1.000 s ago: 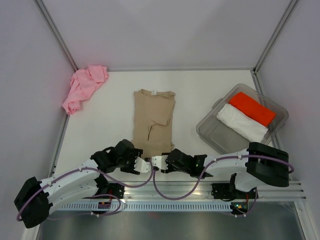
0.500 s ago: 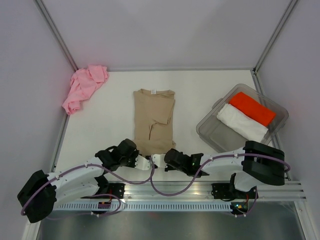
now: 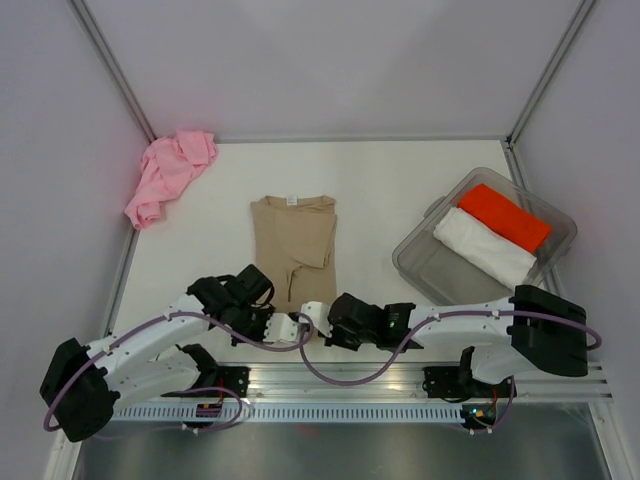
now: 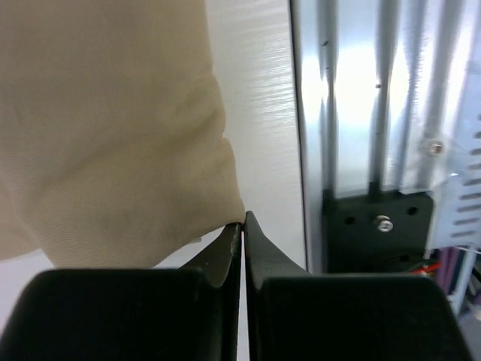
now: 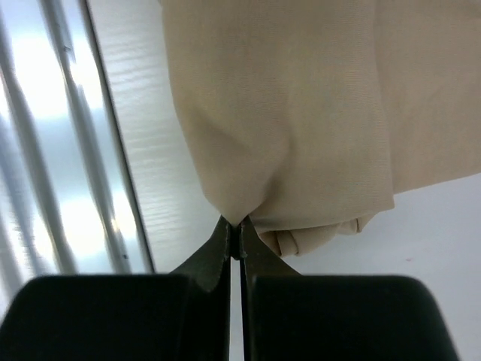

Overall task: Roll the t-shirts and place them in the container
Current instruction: Roll the tshirt

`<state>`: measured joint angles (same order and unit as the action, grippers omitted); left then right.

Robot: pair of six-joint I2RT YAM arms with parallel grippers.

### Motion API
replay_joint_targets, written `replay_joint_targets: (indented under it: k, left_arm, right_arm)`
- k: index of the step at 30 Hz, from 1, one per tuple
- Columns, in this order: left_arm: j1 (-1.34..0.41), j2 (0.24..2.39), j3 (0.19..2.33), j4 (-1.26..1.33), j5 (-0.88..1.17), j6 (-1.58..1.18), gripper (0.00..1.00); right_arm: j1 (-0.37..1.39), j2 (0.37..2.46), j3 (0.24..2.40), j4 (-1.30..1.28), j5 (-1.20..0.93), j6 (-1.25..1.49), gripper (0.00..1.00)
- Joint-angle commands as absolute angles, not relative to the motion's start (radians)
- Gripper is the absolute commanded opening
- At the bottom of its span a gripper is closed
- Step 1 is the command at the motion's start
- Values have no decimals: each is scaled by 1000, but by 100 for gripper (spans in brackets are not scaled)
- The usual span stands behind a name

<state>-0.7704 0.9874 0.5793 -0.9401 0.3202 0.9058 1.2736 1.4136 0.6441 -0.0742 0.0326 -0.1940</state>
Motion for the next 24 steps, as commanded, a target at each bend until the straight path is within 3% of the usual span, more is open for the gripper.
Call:
replay_joint_targets:
  k: [1,7,13,18,24]
  left_arm:
    - [-733,1005,690,-1077,500,931,2]
    - [-505,1075,787,-1259,609,1064,2]
    - [-342,1213,876,-1298,638,1109,2]
    - [-239,1324,914,-1204,600,1102,2]
    - [-180,1422,957,-1105,589,1074,2]
  right_arm:
    - [1287,1375,675,-86,-130,-19,0]
    - [1287,1244,552,70,-205,230,0]
    - [1256,1250,561,124,-248,291,0]
    - [1037,1281,523,209,-419,391,0]
    - [922,1365,575,190,-486,393,0]
